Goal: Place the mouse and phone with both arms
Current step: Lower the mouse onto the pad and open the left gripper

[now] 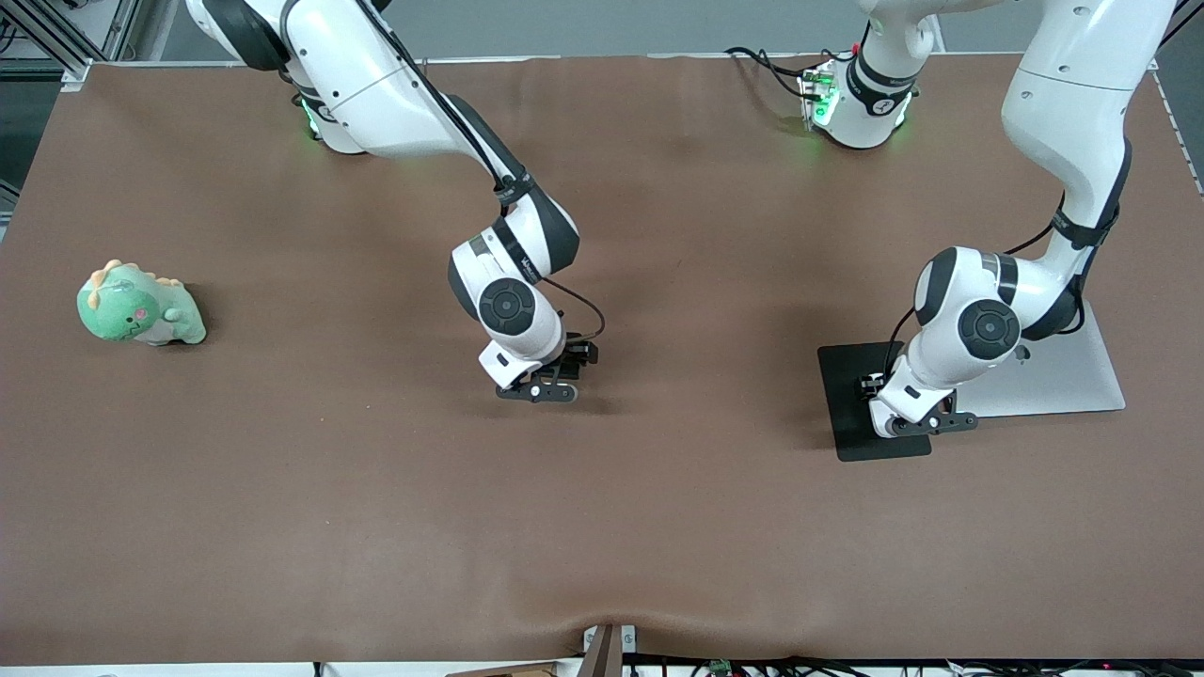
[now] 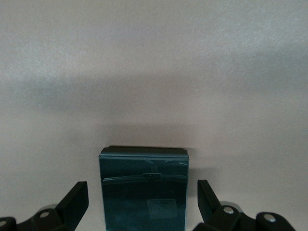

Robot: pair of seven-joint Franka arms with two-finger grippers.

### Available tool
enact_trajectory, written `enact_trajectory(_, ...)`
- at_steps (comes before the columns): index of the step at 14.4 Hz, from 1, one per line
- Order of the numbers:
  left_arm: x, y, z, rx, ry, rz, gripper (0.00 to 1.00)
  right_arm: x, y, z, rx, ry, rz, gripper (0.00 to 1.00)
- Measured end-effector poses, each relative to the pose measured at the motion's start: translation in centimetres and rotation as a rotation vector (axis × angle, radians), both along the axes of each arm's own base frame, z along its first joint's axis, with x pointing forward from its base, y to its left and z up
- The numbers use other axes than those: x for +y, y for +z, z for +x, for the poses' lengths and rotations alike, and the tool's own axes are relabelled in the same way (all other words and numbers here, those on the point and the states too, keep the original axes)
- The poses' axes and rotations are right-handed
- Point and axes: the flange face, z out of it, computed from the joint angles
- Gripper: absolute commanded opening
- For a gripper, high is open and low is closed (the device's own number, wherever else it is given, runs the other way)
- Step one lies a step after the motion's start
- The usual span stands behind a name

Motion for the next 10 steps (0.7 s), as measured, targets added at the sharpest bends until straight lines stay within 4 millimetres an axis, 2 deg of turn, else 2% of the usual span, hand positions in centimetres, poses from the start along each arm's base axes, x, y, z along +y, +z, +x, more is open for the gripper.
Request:
enact_trajectory(2,-0.3,-0.2,-0.2,-0.002,-0.005,-0.004,0.16,0.2,-0.2,-0.3,0.003,-0.007,-0.003,1.00)
enact_trajectory(3,-0.4,-0.3,-0.2,-0.006,-0.007,-0.007,0.29,0.4,-0.3,-0.5,0.003,-0.007,-0.004,1.00)
enact_trajectory(4,-0.4,-0.4,-0.2,-0.009,-0.007,-0.009,0.51,0.7,-0.4,-0.7,0.003,-0.006,-0.005,1.00)
enact_trajectory(5,-0.4,-0.6,-0.2,-0.008,-0.007,-0.010,0.78,0.9,-0.6,-1.0,0.004,-0.005,-0.006,1.00)
enact_trajectory(6,-0.5,-0.8,-0.3,-0.007,-0.007,-0.011,1.00,1.1,-0.8,-1.2,0.006,-0.003,-0.008,1.00)
enact_trajectory(7,-0.5,-0.9,-0.3,-0.007,-0.007,-0.012,1.00,1.3,-1.0,-1.4,0.007,-0.001,-0.011,1.00)
enact_trajectory(8,-0.5,-0.9,-0.3,-0.009,-0.007,-0.013,1.00,1.4,-1.1,-1.5,0.007,0.004,-0.015,0.90)
enact_trajectory(9,-0.5,-0.8,-0.2,-0.014,-0.007,-0.014,1.00,1.4,-1.3,-1.6,0.006,0.009,-0.019,0.63)
enact_trajectory(10,-0.5,-0.6,0.0,-0.023,-0.007,-0.016,1.00,1.4,-1.3,-1.6,0.004,0.012,-0.022,0.44)
